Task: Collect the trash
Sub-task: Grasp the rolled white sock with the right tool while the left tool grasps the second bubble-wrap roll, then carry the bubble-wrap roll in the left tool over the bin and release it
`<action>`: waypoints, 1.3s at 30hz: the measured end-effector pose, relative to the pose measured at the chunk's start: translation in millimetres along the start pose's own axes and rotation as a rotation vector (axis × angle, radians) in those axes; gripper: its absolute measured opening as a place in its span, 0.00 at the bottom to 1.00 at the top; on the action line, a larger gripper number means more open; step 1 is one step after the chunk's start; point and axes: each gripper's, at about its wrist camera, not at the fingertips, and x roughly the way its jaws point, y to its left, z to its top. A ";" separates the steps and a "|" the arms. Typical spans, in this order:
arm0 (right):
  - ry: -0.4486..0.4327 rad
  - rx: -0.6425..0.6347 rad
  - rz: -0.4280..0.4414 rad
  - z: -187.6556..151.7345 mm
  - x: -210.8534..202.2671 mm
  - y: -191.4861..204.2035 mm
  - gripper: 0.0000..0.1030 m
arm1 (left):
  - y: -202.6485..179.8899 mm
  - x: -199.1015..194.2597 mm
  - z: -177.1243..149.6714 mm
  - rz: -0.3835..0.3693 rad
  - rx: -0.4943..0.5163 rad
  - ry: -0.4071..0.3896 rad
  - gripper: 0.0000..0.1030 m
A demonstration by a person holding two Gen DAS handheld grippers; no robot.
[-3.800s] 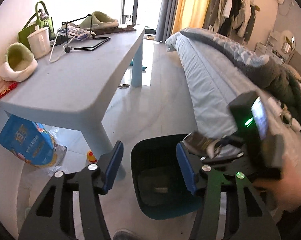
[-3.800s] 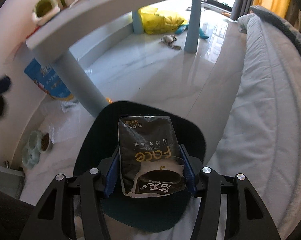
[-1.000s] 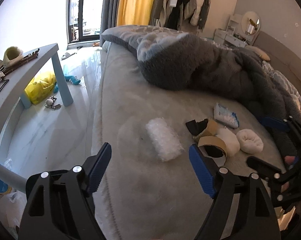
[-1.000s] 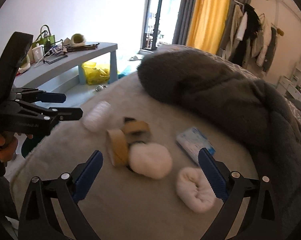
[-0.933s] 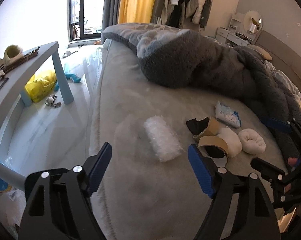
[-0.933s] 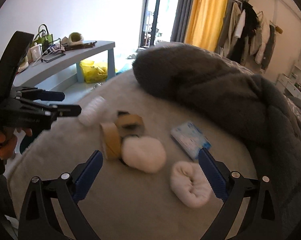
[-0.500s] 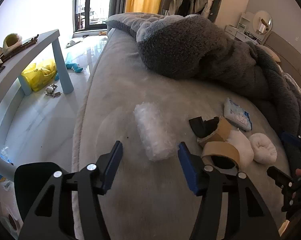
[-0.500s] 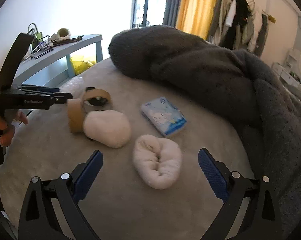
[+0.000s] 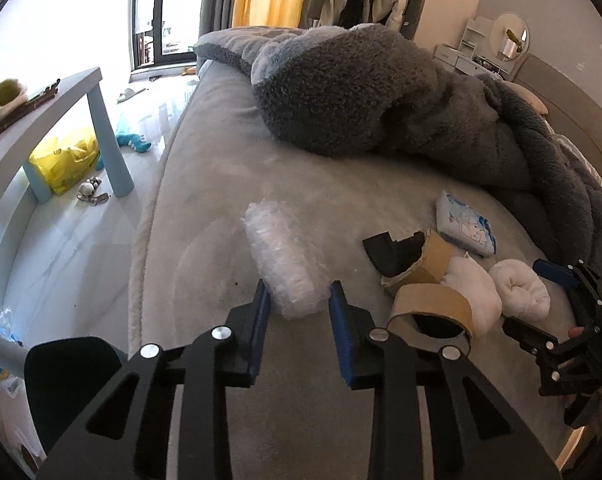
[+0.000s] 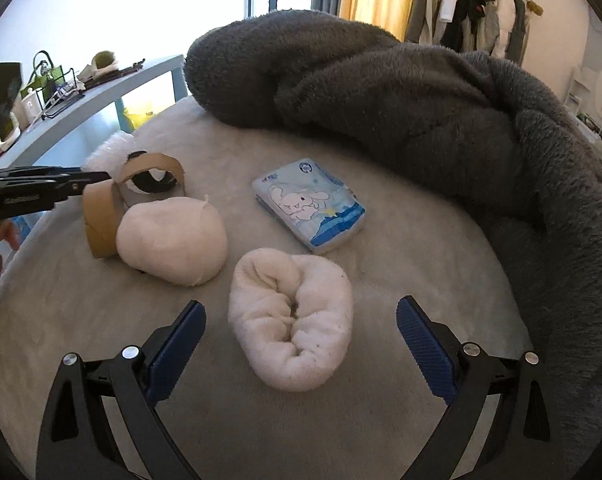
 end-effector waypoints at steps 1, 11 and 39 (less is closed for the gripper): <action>0.005 0.003 -0.003 0.9 1.8 0.5 0.94 | 0.4 -0.8 0.1 -0.001 0.003 -0.002 0.30; 0.076 0.052 -0.029 5.5 17.6 1.1 0.66 | 12.0 -20.6 4.4 -0.045 -0.001 -0.054 0.30; 0.102 0.190 -0.119 37.7 4.7 8.3 0.51 | 75.1 -60.1 4.0 -0.010 -0.041 -0.094 0.30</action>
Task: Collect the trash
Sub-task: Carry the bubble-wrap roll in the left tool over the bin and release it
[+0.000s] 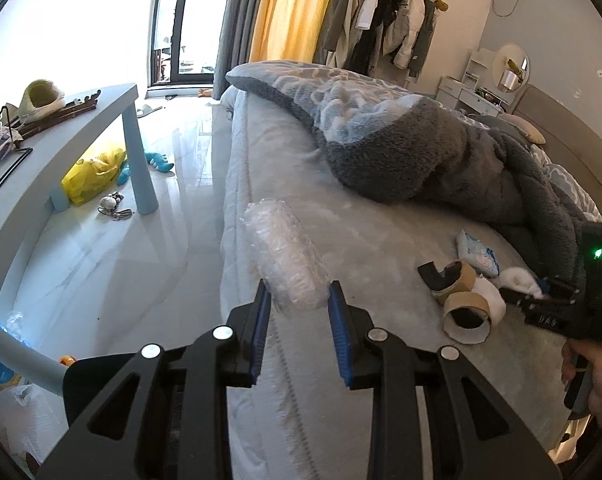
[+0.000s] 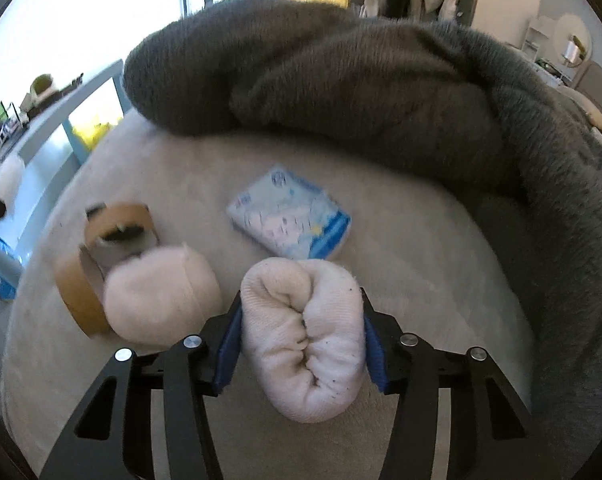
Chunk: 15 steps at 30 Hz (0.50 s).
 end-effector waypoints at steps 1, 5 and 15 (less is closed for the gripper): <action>-0.013 0.006 0.006 3.2 -3.8 1.6 0.51 | 2.7 -0.9 -0.9 0.001 -0.002 0.002 0.30; -0.058 -0.003 0.021 15.8 -13.9 16.3 0.51 | 14.4 -3.1 -3.6 0.010 -0.006 0.015 0.30; -0.129 -0.083 0.121 32.9 -33.0 71.2 0.51 | 48.2 -6.8 -15.7 0.031 -0.028 0.065 0.30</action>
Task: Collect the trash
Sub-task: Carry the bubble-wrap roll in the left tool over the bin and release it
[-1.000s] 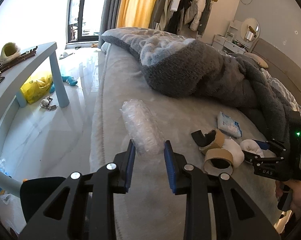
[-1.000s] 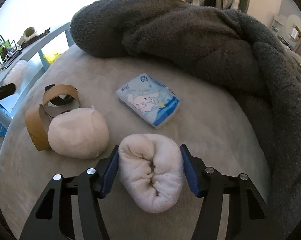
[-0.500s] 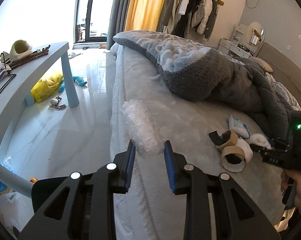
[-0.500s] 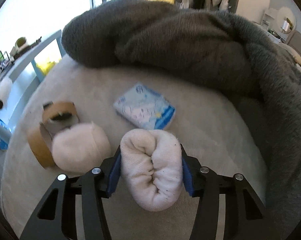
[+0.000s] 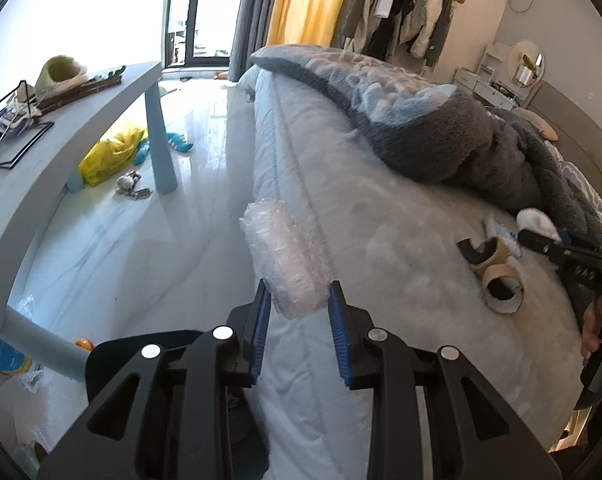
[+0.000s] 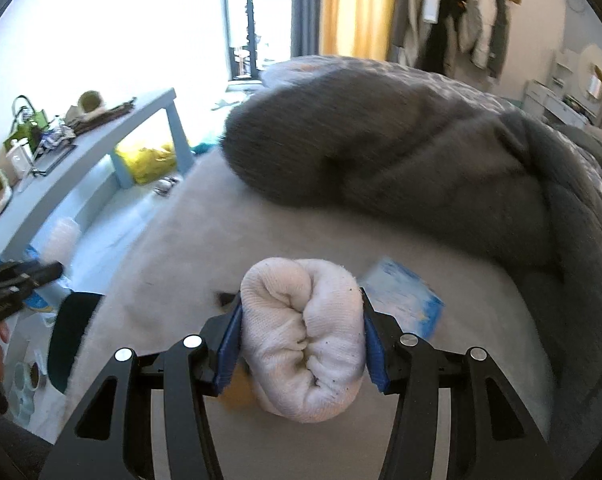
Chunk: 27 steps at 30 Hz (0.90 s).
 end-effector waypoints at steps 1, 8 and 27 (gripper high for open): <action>-0.003 -0.009 0.008 3.7 -0.2 7.0 0.51 | 4.5 0.5 -1.9 0.003 -0.004 0.009 0.30; -0.029 -0.074 0.088 18.5 -4.8 54.5 0.51 | 31.8 4.5 -16.7 0.046 -0.020 0.075 0.30; -0.002 -0.205 0.316 36.0 13.8 197.3 0.51 | 118.2 25.8 -71.9 0.117 -0.115 0.310 0.30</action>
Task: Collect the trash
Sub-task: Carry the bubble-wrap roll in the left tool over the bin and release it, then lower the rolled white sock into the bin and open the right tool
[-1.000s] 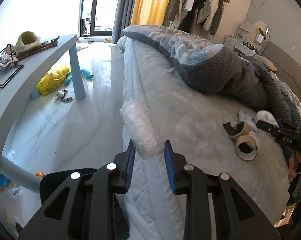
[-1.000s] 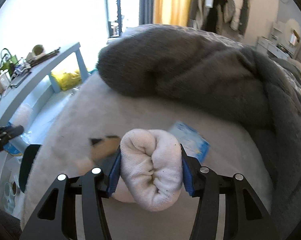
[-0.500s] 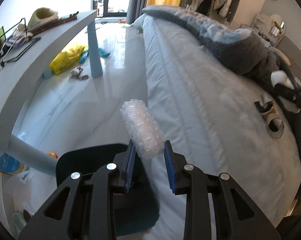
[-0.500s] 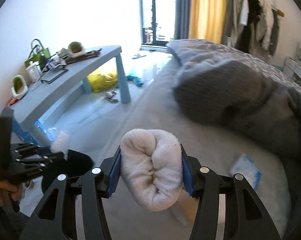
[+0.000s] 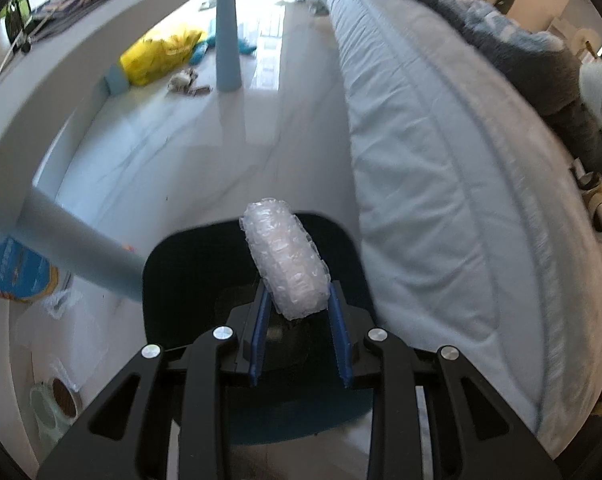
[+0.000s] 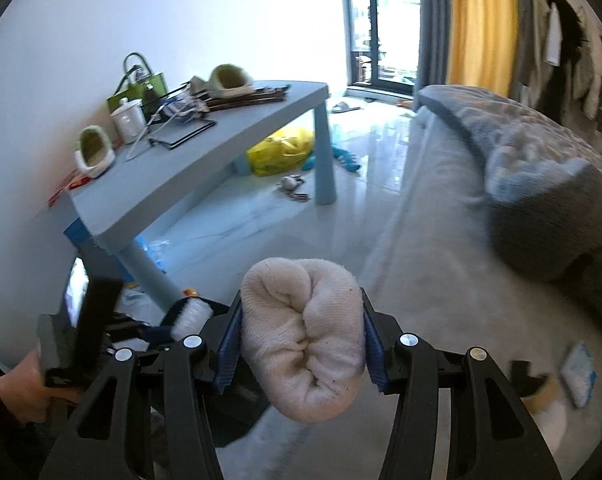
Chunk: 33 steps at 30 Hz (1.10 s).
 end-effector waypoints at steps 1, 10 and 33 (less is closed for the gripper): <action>0.002 -0.004 0.007 0.4 2.4 4.4 0.51 | 2.8 1.9 -1.9 0.002 -0.003 0.011 0.30; 0.045 -0.046 0.080 4.2 31.7 50.5 0.51 | 28.4 18.3 -18.0 0.008 -0.026 0.100 0.30; 0.230 -0.070 0.125 -12.5 128.2 102.2 0.51 | 81.1 -36.0 -18.5 -0.042 -0.097 -0.076 0.62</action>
